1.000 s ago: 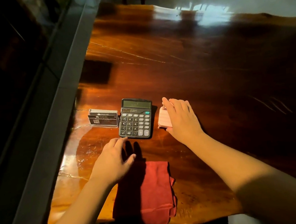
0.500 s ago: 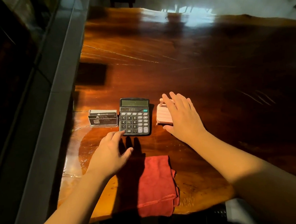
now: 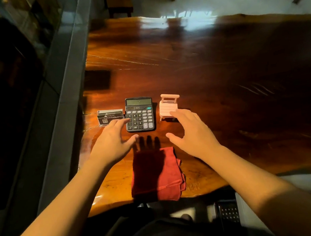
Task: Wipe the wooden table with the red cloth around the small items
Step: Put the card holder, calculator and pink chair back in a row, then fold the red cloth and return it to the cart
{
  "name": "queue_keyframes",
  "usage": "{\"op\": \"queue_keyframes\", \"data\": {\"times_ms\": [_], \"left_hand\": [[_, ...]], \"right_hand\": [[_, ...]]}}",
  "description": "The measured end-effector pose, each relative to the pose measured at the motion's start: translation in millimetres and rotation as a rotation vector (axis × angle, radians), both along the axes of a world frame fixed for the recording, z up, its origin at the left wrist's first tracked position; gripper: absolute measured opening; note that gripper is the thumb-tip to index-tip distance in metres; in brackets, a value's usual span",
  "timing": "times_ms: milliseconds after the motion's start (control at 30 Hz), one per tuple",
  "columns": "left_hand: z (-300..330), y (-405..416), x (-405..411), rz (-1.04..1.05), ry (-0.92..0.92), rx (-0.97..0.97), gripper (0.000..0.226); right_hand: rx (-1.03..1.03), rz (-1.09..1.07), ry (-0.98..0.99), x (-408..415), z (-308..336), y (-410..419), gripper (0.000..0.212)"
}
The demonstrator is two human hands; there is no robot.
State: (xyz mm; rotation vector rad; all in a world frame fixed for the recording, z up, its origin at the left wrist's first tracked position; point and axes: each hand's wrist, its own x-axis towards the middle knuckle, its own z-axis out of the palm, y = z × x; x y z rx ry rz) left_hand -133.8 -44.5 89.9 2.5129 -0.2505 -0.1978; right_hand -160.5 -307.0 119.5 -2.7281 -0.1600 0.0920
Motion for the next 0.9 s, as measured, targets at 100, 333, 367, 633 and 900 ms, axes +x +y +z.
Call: {"op": "queue_keyframes", "data": {"times_ms": [100,333,367,633,900], "left_hand": [[9,-9,-21,0.028,-0.018,0.003,0.064],[8,-30,-70,0.103,0.022,0.039,0.063],[6,-32,-74,0.106,0.032,0.046,0.063],[-37,-37,-68,0.083,0.203,0.066,0.062],[-81,-43,-55,0.148,0.387,0.073,0.064]], "right_hand": [[0.053,0.045,-0.009,-16,1,-12,0.068],[0.183,0.103,0.011,-45,-13,-28,0.066],[0.191,0.108,0.02,-48,-17,-29,0.066],[0.194,-0.022,0.169,-62,-63,-22,0.06],[0.233,-0.286,0.374,-57,-106,3,0.058]]}}
